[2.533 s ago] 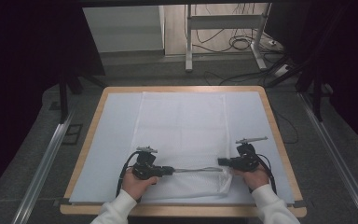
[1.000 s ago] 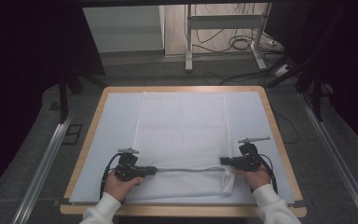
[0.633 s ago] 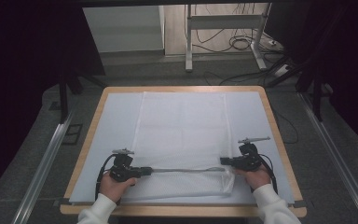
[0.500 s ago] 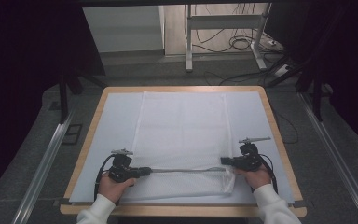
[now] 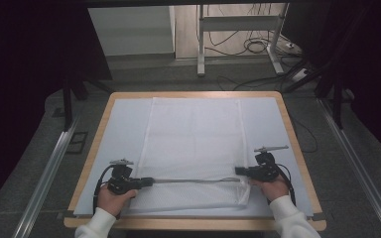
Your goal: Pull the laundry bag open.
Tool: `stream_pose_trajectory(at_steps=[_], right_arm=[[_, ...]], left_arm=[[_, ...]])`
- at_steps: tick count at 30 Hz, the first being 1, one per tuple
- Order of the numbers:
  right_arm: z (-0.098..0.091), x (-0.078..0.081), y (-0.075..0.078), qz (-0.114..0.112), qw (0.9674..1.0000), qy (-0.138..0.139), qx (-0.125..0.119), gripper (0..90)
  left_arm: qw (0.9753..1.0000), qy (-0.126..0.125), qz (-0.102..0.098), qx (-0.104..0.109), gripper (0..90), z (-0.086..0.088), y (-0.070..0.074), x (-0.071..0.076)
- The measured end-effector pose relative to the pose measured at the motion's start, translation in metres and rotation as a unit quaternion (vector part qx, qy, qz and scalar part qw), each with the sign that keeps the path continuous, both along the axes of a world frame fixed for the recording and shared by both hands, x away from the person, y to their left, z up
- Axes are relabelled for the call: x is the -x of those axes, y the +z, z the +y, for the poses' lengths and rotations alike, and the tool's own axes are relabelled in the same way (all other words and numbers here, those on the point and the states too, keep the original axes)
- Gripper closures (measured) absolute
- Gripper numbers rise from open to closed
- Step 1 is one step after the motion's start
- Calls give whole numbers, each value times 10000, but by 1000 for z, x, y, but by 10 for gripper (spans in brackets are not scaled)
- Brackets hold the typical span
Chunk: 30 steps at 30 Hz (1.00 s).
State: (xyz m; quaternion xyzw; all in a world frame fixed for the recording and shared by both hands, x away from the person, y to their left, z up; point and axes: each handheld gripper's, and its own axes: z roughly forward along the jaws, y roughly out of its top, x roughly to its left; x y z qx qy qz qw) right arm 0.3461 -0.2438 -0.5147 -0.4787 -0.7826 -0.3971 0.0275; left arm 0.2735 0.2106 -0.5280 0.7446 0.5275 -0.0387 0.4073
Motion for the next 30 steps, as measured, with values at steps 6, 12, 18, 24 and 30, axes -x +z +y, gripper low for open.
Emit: stream_pose_trajectory(at_steps=[6, 12, 18, 24, 30], right_arm=[[0, 0, 0, -8, 10000, -14, 3, 886], [0, 0, 0, -6, 10000, -7, 18, 887], [1, 0, 0, -9, 10000, 0, 14, 887], [1, 0, -1, -6, 10000, 16, 32, 887], [1, -1, -1, -4, 10000, 18, 50, 887]], left_arm=[[10000, 69, -4, 16, 865, 9, -1, 2], [9999, 140, 9, -8, 866, 18, -2, 6], [9998, 181, -17, -84, 865, 22, -3, 8], [9996, 273, -6, -83, 865, 30, -4, 8], [9989, 433, 2, -164, 866, 45, -6, 10]])
